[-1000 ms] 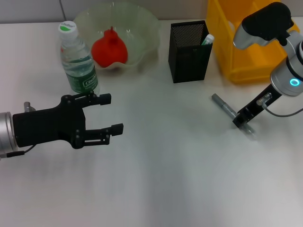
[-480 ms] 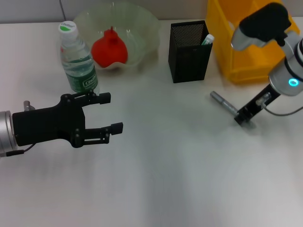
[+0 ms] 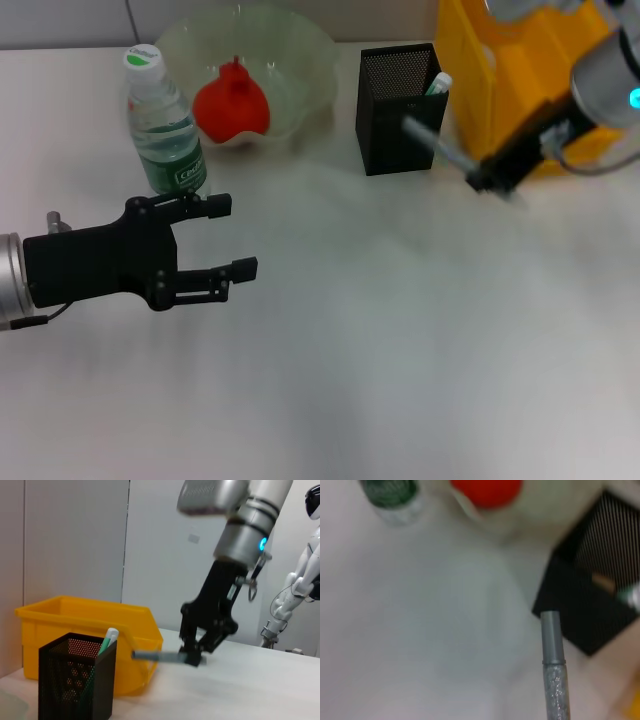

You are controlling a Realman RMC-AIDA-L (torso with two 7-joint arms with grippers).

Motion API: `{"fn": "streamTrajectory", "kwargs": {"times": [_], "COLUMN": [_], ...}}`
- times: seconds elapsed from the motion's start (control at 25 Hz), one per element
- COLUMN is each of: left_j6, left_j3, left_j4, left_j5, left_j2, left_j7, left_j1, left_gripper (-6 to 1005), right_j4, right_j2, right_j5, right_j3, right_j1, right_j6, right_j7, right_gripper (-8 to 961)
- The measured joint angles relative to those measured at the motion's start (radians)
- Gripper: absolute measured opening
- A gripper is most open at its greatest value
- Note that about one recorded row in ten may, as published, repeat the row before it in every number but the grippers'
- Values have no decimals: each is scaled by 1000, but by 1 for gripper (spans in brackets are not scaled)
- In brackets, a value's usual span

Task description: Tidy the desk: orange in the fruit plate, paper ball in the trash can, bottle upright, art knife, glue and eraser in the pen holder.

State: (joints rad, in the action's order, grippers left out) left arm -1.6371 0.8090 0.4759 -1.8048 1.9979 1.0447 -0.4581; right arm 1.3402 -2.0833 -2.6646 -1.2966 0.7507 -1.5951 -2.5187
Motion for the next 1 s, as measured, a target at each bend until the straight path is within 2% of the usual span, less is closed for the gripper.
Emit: {"fn": "streamTrajectory", "kwargs": {"times": [0.04, 0.08, 0.24, 0.32, 0.44, 0.56, 0.64, 0.8, 0.84, 1.0], "left_j6": [0, 0, 3, 3, 4, 4, 4, 3, 3, 7], "left_j3": [0, 0, -2, -2, -22, -30, -44, -51, -53, -70], "left_j4": [0, 0, 0, 0, 0, 1, 1, 6, 15, 26], "left_j5": [2, 2, 7, 7, 9, 9, 9, 9, 9, 9], "left_j2": [0, 0, -1, -1, -1, -2, -2, -2, 2, 13], "left_j7": [-2, -2, -4, -4, -4, -4, -5, -7, -10, -28], "left_j1": [1, 1, 3, 3, 6, 6, 6, 6, 6, 7], "left_gripper": [837, 837, 837, 837, 837, 837, 837, 837, 837, 837], "right_j4": [94, 94, 277, 304, 403, 428, 452, 482, 494, 502], "right_j2": [1, 1, 1, 1, 0, 0, 2, 2, 2, 1], "right_j5": [0, 0, -85, -99, -164, -218, -254, -254, -254, -256], "right_j3": [-32, -32, -91, -97, -136, -168, -206, -210, -213, -219], "right_j1": [-4, -4, -27, -33, -73, -100, -148, -189, -220, -268], "right_j6": [-21, -21, -11, -7, 24, 61, 131, 201, 261, 359], "right_j7": [14, 14, 105, 133, 276, 338, 442, 559, 641, 761], "right_gripper": [141, 142, 142, 141, 139, 139, 139, 139, 140, 140]}}
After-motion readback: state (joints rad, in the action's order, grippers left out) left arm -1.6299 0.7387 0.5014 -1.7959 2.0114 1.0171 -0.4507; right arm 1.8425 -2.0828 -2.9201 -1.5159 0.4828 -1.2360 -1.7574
